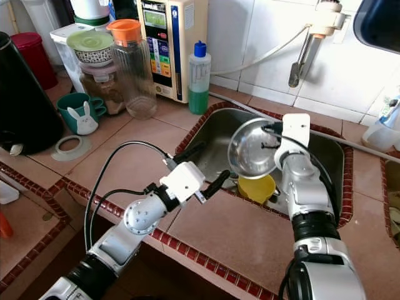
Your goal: Kitchen organization
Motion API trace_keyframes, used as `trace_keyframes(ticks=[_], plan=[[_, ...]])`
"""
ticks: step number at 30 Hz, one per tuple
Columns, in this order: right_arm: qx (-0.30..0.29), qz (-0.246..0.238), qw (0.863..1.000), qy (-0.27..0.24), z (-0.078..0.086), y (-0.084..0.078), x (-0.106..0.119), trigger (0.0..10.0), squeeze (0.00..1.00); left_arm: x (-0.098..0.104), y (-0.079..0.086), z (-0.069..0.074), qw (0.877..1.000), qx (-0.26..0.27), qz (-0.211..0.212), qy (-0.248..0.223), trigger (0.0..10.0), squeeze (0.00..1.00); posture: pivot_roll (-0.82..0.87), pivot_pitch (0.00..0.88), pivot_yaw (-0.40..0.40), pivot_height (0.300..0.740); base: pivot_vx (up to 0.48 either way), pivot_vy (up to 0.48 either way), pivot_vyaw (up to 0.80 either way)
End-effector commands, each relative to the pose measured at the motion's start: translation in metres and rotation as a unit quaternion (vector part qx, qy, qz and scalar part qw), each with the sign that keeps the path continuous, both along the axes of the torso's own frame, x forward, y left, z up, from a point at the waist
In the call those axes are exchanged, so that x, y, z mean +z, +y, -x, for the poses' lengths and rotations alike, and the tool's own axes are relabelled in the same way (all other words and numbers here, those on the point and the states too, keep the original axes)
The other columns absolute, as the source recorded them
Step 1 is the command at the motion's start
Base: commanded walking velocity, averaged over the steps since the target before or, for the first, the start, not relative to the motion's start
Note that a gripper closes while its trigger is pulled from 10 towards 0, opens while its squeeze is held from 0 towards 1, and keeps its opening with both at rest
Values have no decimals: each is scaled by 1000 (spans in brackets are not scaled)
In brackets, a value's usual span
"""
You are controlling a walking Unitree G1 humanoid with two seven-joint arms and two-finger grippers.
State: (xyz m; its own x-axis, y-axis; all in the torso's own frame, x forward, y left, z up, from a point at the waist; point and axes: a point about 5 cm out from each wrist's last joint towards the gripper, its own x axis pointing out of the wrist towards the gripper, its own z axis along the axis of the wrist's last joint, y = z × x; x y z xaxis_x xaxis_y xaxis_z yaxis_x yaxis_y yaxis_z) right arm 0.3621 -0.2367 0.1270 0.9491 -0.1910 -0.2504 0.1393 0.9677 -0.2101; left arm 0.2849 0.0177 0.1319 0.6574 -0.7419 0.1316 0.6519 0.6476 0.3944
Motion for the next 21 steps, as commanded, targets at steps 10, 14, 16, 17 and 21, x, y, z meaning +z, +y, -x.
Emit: trace_keyframes(ticks=[10,14,16,17,21], plan=[[35,49,996,67,2,-3,-26,10000,0,5,-2,3,999,-7,5,42,10000,0,102,6,0,740,0,0,0],[43,42,994,87,4,-1,-34,10000,0,3,-2,4,999,-9,-14,52,10000,0,105,7,1,740,0,0,0],[47,41,994,93,4,-1,-36,10000,0,1,-1,3,998,-5,-24,55,10000,0,108,6,2,740,0,0,0],[48,38,994,95,4,0,-36,10000,0,1,0,3,998,-4,-26,56,10000,0,109,6,3,740,0,0,0],[56,26,992,106,5,2,-41,10000,1000,1,0,4,998,-5,-28,60,10000,0,110,5,2,740,0,0,0]])
